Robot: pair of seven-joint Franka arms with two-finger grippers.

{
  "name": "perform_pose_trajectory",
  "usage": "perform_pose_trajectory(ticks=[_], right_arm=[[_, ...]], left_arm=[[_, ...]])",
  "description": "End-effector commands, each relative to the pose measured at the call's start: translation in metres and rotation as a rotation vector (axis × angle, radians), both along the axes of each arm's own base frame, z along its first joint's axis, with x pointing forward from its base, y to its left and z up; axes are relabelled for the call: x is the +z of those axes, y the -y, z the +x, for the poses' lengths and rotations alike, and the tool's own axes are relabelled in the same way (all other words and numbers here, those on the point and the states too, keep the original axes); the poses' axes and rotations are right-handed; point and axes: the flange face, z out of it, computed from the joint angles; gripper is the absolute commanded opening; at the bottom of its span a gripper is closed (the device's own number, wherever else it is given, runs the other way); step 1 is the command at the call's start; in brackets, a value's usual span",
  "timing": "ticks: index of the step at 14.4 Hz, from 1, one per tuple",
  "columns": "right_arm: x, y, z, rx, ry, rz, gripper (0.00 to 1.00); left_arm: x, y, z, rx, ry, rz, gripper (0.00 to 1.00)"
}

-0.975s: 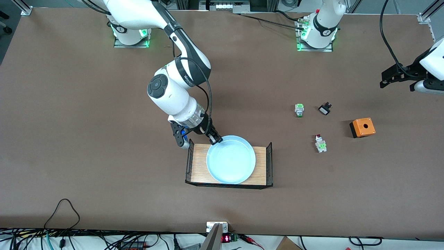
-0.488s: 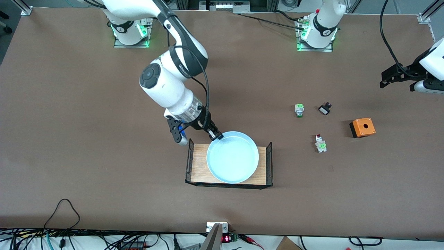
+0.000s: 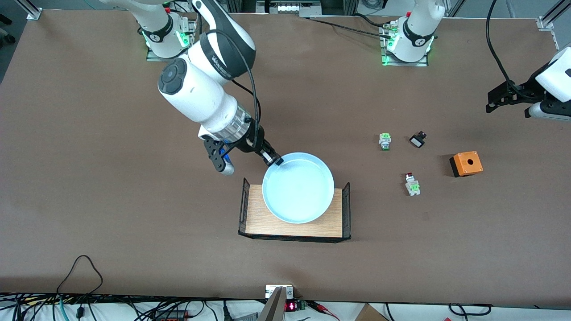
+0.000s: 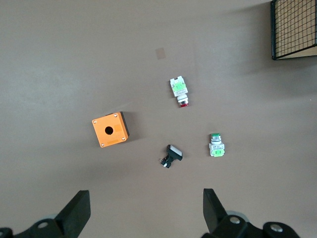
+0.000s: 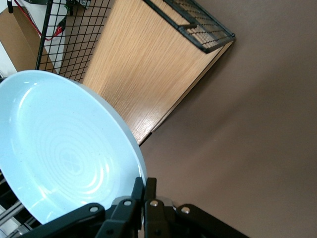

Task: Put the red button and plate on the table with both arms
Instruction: 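Lift the plate out of the tray with the right gripper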

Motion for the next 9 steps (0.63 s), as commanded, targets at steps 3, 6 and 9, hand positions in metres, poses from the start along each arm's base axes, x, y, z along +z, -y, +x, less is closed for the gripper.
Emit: perform_pose_trajectory(ticks=[3, 6, 9], right_arm=[[0.014, 0.067, -0.005, 0.202, -0.063, -0.060, 0.00], [0.025, 0.119, 0.007, 0.279, -0.073, -0.072, 0.00], [0.030, 0.176, 0.019, 0.371, -0.068, -0.083, 0.00]], left_arm=[[0.007, 0.014, 0.003, -0.042, 0.001, -0.004, 1.00], [0.013, 0.016, 0.008, -0.037, 0.013, -0.005, 1.00], [0.018, 0.027, 0.021, -0.057, 0.013, -0.002, 1.00]])
